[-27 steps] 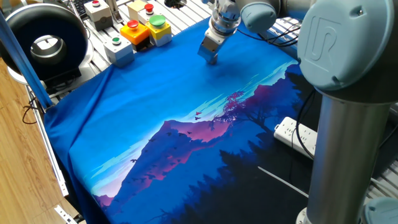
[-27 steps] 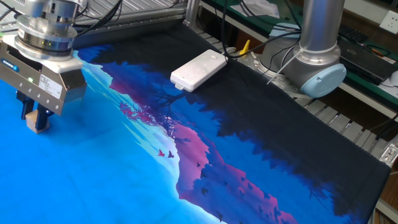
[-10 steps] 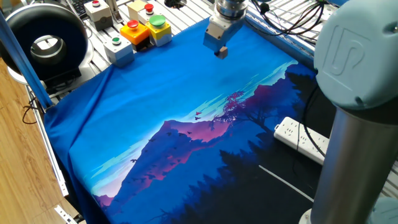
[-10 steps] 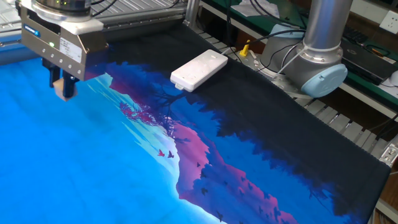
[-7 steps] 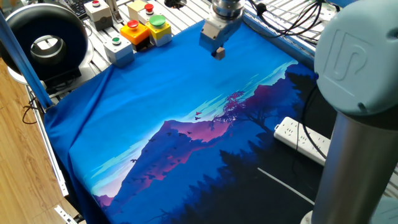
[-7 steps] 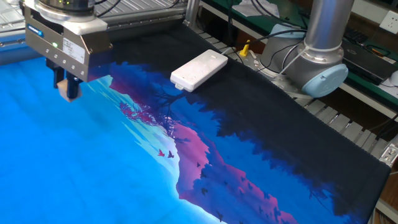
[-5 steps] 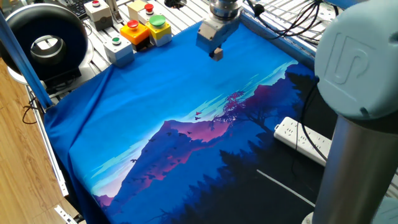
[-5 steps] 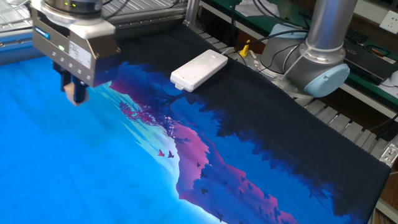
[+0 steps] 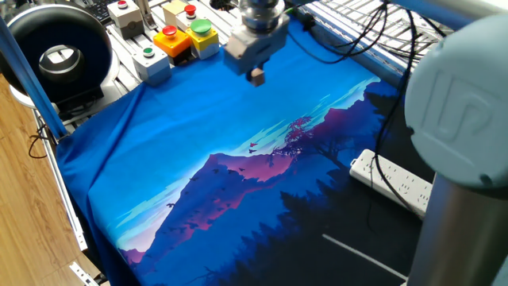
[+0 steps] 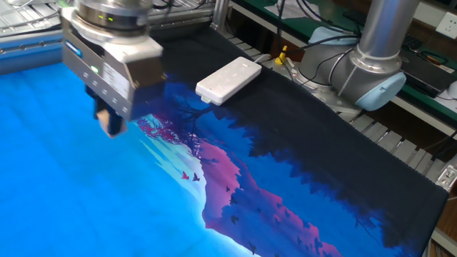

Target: Pick up the small block on the left and move it to the right

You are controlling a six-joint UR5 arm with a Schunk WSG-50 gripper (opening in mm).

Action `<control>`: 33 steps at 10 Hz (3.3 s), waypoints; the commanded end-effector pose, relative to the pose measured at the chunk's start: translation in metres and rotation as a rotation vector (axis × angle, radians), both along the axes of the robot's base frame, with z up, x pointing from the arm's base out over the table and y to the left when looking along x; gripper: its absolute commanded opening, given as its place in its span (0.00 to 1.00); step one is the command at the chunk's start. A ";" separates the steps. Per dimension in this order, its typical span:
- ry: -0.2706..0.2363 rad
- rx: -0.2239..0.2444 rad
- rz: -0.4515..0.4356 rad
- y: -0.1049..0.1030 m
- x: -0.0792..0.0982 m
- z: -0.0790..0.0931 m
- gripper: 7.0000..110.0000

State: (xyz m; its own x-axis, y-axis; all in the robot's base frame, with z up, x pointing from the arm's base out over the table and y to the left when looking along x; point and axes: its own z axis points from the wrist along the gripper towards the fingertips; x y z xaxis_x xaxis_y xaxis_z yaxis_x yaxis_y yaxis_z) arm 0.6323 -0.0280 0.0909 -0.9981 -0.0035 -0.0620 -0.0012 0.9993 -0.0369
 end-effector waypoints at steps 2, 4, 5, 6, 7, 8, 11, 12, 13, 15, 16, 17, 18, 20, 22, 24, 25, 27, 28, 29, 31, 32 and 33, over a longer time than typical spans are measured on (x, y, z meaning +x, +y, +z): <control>-0.002 0.010 -0.115 0.066 -0.005 0.008 0.00; -0.009 0.011 -0.156 0.092 -0.008 0.007 0.00; -0.009 0.013 -0.171 0.102 -0.009 0.008 0.00; -0.010 0.016 -0.186 0.112 -0.010 0.008 0.00; -0.014 0.016 -0.200 0.120 -0.011 0.006 0.00; -0.025 0.016 -0.213 0.127 -0.011 -0.001 0.00; -0.059 0.002 -0.235 0.139 -0.003 -0.027 0.00; -0.075 0.003 -0.242 0.143 0.001 -0.038 0.00; -0.085 0.001 -0.247 0.147 0.005 -0.046 0.00; -0.088 -0.009 -0.253 0.150 0.008 -0.057 0.00; -0.088 -0.010 -0.256 0.151 0.009 -0.062 0.00; -0.093 -0.009 -0.259 0.152 0.011 -0.067 0.00; -0.101 -0.009 -0.263 0.153 0.014 -0.073 0.00; -0.114 -0.010 -0.263 0.154 0.021 -0.085 0.00; -0.123 -0.010 -0.262 0.153 0.025 -0.092 0.00; -0.135 -0.007 -0.266 0.153 0.030 -0.101 0.00; -0.135 -0.005 -0.269 0.154 0.030 -0.103 0.00; -0.117 0.002 -0.283 0.156 0.026 -0.103 0.00; -0.116 0.027 -0.278 0.162 0.027 -0.102 0.00; -0.132 0.054 -0.260 0.168 0.032 -0.101 0.15; -0.151 0.067 -0.236 0.171 0.037 -0.100 0.57; -0.161 0.067 -0.224 0.170 0.040 -0.102 0.57; -0.172 0.056 -0.222 0.170 0.044 -0.106 0.57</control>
State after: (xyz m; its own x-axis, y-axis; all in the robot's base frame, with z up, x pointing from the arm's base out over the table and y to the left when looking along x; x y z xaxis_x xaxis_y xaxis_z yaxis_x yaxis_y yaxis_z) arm 0.6679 0.1396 -0.0120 -0.9513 0.2313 -0.2037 0.2314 0.9726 0.0237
